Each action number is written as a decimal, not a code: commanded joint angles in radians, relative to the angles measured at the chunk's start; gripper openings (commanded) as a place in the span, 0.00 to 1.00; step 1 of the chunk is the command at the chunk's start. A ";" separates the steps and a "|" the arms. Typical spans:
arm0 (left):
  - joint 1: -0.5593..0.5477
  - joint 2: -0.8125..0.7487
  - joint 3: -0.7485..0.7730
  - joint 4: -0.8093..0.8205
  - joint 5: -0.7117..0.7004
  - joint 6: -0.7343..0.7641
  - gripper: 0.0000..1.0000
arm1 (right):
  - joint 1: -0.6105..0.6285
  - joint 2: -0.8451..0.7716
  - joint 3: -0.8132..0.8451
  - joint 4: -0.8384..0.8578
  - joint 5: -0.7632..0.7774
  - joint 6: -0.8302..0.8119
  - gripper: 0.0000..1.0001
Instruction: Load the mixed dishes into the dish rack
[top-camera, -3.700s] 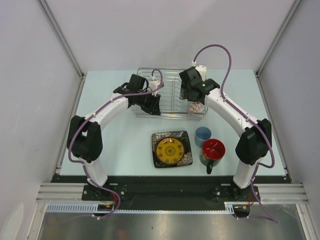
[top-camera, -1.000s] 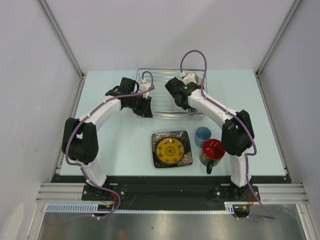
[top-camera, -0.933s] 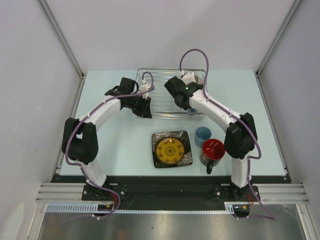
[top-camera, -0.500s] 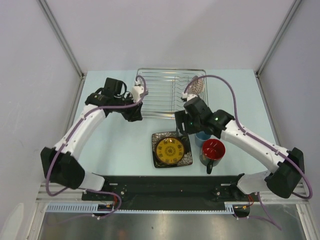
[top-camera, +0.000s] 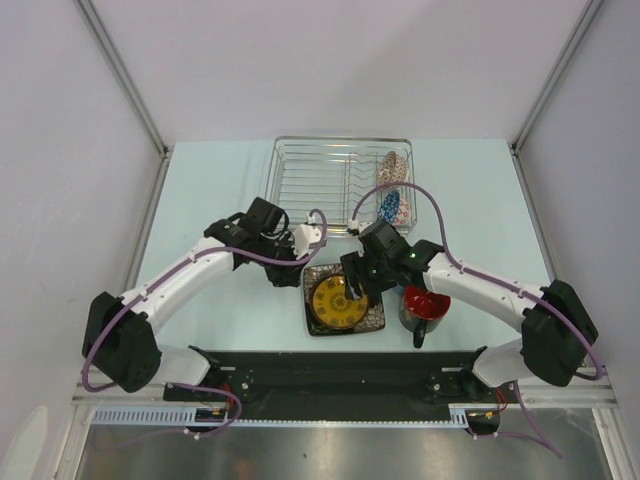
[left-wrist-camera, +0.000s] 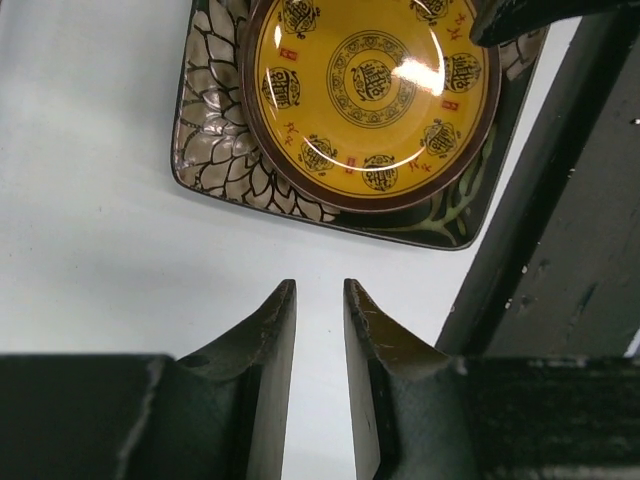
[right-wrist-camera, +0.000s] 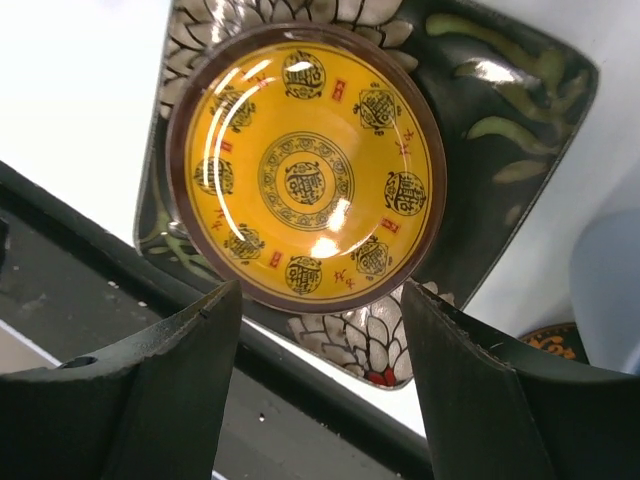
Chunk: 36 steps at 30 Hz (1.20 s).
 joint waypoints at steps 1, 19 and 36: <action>-0.020 0.037 -0.014 0.097 -0.019 0.038 0.29 | 0.015 0.037 -0.036 0.076 0.001 -0.012 0.70; -0.051 0.081 -0.129 0.183 -0.089 0.120 0.19 | 0.034 0.104 -0.144 0.167 0.020 0.019 0.72; -0.106 0.130 -0.086 0.228 -0.100 0.081 0.18 | 0.000 0.080 -0.145 0.167 0.011 0.040 0.82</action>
